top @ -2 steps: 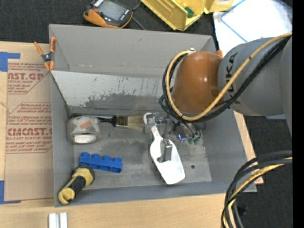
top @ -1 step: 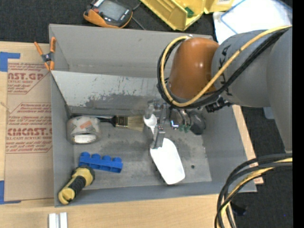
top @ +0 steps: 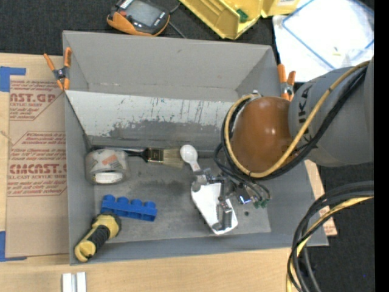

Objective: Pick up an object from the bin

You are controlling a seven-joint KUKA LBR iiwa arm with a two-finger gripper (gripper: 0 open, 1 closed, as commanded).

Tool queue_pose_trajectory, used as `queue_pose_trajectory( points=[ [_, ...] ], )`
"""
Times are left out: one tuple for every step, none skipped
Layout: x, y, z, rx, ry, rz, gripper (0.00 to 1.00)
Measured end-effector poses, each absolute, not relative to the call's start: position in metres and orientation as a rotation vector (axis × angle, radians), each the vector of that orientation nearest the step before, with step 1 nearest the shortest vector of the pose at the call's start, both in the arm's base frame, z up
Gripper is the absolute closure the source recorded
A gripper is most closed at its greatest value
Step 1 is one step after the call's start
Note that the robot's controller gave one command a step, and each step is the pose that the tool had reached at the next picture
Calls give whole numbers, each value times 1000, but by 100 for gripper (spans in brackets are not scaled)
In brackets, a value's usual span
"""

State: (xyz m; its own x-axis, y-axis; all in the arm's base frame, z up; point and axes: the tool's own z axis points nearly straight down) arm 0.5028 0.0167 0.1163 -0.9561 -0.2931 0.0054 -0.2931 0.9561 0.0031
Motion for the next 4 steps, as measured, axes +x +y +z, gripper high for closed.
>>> queue_pose_trajectory(
  points=[
    [551, 28, 122, 217, -3149, -6, 0],
    [527, 17, 90, 443, -3101, -5, 100],
    [527, 17, 90, 443, -3101, -5, 100],
    [497, 3, 171, 893, -3003, -8, 100]
  ],
)
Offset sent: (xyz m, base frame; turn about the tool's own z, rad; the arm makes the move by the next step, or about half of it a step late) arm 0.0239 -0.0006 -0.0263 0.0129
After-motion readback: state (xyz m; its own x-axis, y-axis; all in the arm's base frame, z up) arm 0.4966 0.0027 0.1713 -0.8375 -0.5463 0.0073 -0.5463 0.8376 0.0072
